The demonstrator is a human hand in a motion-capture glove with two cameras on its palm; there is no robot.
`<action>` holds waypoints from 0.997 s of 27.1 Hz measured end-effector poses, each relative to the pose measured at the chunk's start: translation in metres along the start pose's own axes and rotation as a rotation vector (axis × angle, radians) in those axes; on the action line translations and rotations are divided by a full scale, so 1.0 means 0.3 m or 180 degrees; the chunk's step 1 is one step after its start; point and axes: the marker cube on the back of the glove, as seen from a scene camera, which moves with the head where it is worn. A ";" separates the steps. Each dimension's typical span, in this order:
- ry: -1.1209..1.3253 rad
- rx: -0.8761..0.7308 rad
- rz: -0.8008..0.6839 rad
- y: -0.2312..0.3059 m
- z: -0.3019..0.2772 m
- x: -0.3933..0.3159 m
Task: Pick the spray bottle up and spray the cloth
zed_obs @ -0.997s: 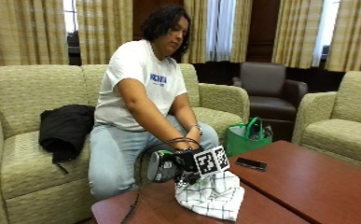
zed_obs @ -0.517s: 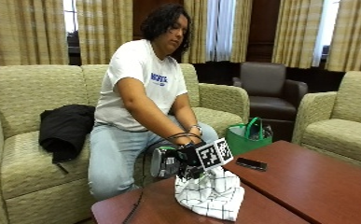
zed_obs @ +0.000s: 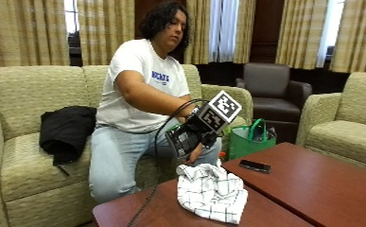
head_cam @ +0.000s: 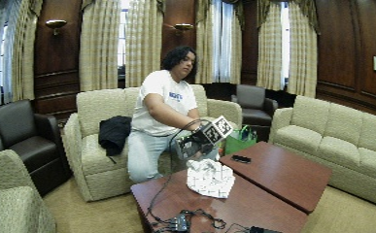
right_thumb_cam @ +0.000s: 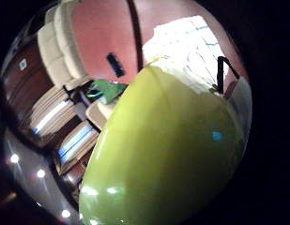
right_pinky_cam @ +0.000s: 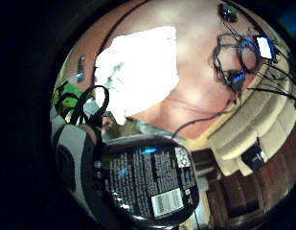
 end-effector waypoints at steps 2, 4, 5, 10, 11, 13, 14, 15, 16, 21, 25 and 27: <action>-0.0334 0.0130 -0.0241 0.018 -0.025 -0.034; -0.0646 0.0246 -0.0469 0.027 -0.046 -0.069; -0.0783 0.0306 -0.0579 0.029 -0.055 -0.089; -0.1227 0.0660 -0.1065 -0.007 -0.076 -0.218; -0.1292 0.0726 -0.1150 -0.023 -0.073 -0.251; -0.1393 0.0865 -0.1317 -0.063 -0.063 -0.318; -0.1428 0.0940 -0.1395 -0.087 -0.056 -0.349; -0.1456 0.1017 -0.1466 -0.111 -0.049 -0.379; -0.1481 0.1094 -0.1527 -0.137 -0.039 -0.407; -0.1557 0.1356 -0.1674 -0.293 0.045 -0.552; -0.1658 0.1514 -0.1711 -0.435 0.124 -0.641; -0.1840 0.1687 -0.1708 -0.506 0.162 -0.685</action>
